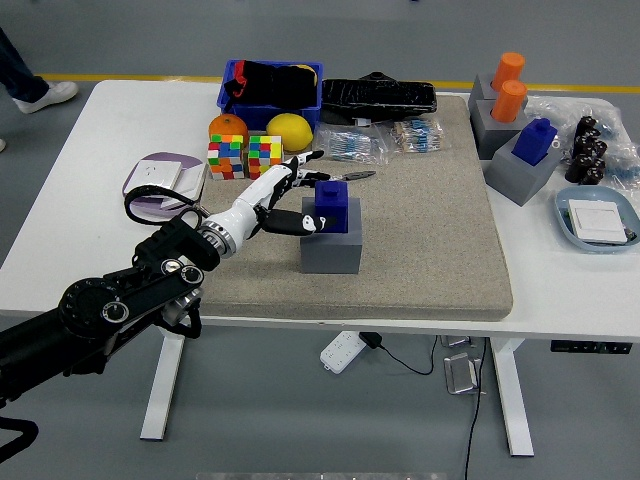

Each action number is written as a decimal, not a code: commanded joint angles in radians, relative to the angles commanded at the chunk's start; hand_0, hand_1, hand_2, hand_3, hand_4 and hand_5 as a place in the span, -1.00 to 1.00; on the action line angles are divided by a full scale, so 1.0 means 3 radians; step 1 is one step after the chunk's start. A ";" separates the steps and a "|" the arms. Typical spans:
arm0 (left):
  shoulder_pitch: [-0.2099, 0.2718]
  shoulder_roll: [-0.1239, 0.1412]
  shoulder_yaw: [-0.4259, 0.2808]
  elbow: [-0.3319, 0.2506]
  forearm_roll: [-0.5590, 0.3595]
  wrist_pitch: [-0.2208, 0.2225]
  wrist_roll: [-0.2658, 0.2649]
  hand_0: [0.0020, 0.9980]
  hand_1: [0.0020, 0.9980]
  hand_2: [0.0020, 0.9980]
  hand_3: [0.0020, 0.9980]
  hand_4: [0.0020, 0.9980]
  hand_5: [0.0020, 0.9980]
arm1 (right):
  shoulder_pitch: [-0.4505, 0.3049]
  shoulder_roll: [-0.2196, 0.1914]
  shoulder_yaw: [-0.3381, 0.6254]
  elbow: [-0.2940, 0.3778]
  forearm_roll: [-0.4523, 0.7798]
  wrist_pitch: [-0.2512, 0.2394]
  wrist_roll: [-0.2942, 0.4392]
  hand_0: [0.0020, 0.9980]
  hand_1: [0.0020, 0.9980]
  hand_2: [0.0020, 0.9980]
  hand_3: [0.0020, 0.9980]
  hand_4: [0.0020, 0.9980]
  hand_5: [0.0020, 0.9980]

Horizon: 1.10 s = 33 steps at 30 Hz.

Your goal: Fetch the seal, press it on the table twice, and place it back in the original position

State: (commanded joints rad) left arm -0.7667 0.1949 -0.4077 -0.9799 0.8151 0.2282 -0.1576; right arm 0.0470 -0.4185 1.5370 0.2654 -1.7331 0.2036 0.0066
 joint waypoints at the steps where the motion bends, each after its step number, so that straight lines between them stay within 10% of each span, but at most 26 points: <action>1: 0.0002 -0.0002 0.0006 0.0009 0.0001 -0.0006 0.0005 0.95 0.67 0.62 0.97 0.66 -1.00 | -0.0002 0.0000 0.0000 0.0000 -0.0001 0.0000 0.0000 0.58 0.40 0.36 0.28 0.53 0.06; 15: 0.0017 -0.0059 0.0052 0.0058 -0.0012 0.0013 -0.0002 0.94 0.64 0.57 0.96 0.59 -1.00 | -0.0012 0.0005 0.0021 0.0000 -0.0011 -0.0001 0.0004 0.58 0.40 0.36 0.28 0.53 0.04; 33: 0.0010 -0.0122 0.0120 0.0165 -0.0079 0.0139 -0.0148 0.83 0.23 0.01 0.94 0.26 -1.00 | -0.0017 0.0004 0.0009 0.0000 -0.0008 -0.0003 0.0009 0.58 0.40 0.35 0.28 0.54 0.04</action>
State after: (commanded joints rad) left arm -0.7637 0.1584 -0.3716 -0.9303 0.7914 0.2698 -0.2019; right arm 0.0418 -0.4173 1.5398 0.2654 -1.7354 0.2027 0.0092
